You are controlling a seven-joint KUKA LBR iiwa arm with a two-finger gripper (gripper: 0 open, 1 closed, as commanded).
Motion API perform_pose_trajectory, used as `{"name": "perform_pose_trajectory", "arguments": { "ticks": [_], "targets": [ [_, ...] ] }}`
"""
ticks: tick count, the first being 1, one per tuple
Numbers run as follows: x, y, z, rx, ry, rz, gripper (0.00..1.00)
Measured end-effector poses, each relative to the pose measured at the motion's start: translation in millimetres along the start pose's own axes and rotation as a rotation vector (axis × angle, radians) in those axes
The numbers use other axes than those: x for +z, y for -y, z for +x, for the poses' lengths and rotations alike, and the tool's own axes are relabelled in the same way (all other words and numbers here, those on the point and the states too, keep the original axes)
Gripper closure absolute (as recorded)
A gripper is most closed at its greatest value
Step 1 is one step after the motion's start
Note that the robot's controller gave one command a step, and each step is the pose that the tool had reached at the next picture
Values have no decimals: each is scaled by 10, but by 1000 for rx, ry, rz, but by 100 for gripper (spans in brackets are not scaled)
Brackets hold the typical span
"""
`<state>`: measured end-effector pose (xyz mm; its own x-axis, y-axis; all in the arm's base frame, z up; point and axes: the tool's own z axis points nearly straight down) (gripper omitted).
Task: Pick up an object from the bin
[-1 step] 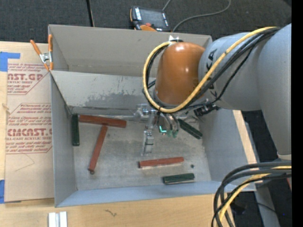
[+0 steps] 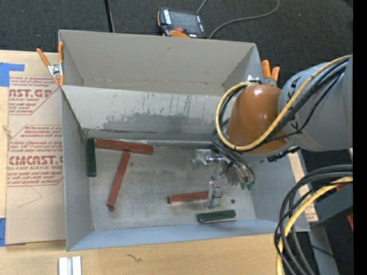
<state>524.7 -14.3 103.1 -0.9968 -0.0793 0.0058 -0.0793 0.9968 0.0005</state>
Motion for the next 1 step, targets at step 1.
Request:
{"name": "perform_pose_trajectory", "arguments": {
  "ticks": [1],
  "targets": [
    [119, -439, -432, -289, 9, 0, 0]
  ]
}}
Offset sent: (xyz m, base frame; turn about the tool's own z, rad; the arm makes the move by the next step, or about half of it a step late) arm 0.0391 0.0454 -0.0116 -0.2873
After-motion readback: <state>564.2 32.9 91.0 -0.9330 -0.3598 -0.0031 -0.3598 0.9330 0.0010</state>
